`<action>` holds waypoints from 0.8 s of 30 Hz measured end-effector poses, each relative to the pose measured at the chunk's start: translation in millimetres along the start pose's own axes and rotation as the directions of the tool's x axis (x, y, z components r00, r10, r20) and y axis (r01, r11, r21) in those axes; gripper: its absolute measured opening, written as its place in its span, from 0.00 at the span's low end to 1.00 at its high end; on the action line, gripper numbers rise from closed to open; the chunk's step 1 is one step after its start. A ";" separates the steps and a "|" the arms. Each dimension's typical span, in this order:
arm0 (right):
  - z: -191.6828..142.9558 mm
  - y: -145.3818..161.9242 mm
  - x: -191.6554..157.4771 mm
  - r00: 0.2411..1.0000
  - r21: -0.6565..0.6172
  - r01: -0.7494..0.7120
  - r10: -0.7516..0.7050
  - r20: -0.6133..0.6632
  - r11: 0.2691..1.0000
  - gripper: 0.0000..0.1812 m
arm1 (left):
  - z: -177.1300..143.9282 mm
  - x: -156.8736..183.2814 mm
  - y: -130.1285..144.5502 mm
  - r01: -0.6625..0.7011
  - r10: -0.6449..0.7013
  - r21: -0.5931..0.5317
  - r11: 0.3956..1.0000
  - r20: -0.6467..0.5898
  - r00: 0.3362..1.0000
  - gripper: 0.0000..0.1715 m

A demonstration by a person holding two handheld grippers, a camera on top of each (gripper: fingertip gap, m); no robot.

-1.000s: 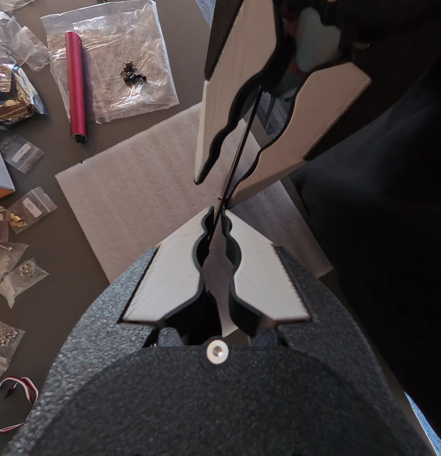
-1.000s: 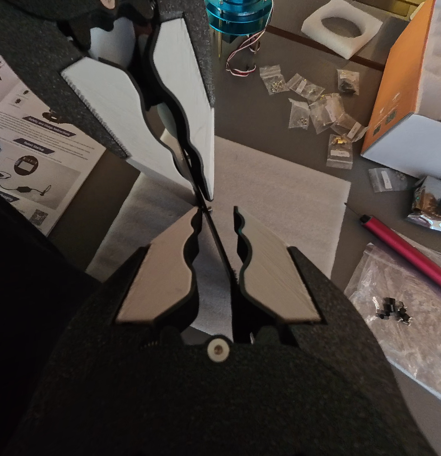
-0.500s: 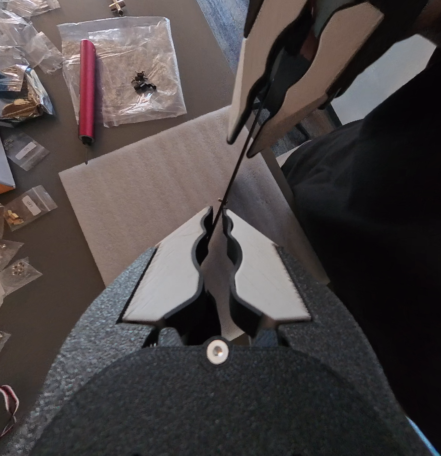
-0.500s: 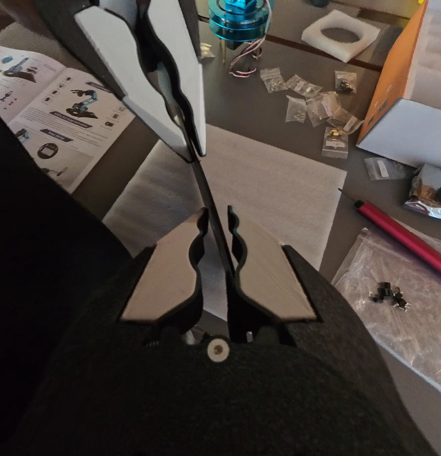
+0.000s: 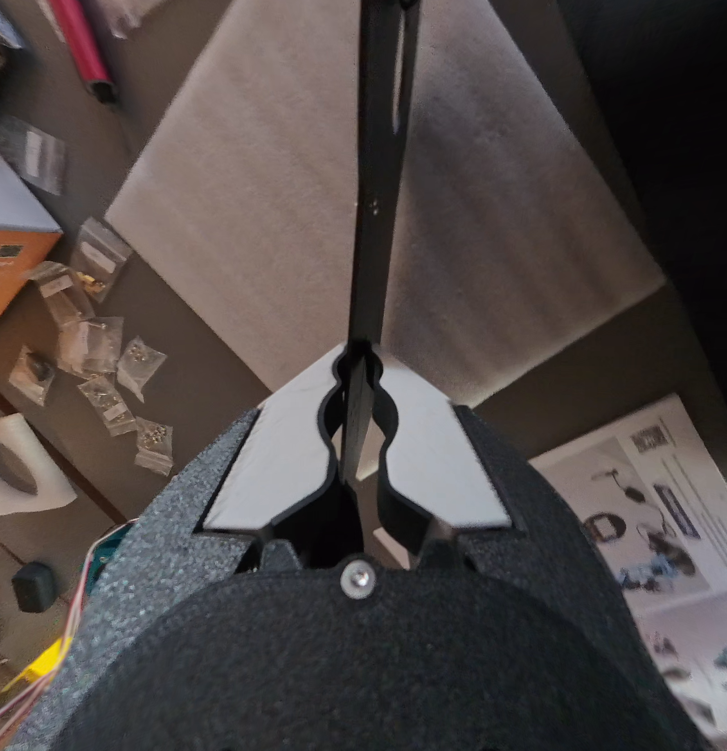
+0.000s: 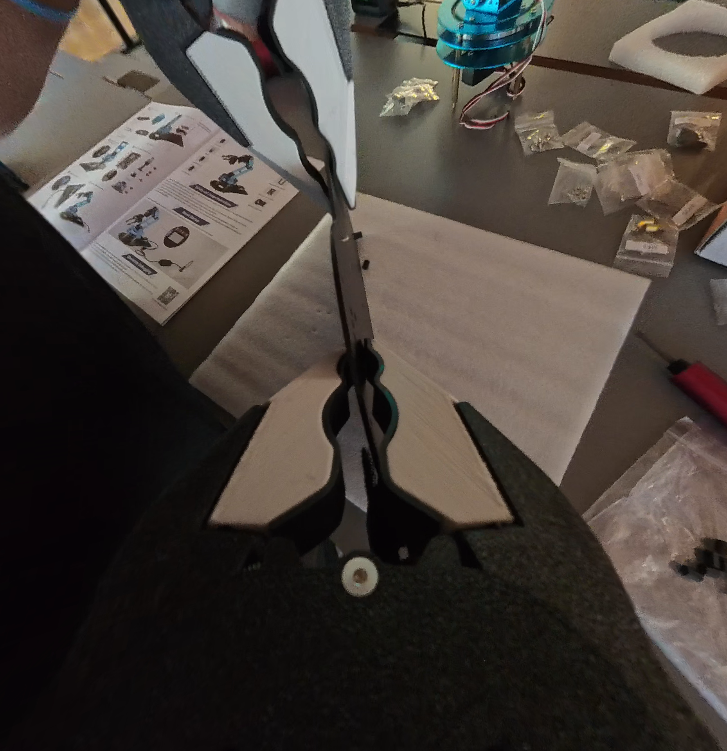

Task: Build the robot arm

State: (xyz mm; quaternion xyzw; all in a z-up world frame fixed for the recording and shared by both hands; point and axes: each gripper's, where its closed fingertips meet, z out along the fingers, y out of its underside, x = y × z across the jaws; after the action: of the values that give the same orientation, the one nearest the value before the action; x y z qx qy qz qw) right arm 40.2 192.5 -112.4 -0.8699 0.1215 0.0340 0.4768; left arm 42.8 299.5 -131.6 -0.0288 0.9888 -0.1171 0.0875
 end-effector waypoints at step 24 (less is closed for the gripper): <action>1.1 -37.2 60.1 0.855 -0.044 0.456 -0.451 -0.256 0.889 0.01 | -7.4 -74.2 1.9 0.142 -0.170 0.097 0.985 0.444 0.880 0.03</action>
State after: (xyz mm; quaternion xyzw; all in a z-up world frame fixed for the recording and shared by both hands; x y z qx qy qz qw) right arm 107.5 201.8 -93.0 -0.8665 -0.0253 -0.1943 0.4591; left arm 114.3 308.7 -112.6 -0.1319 0.9319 -0.1442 0.3054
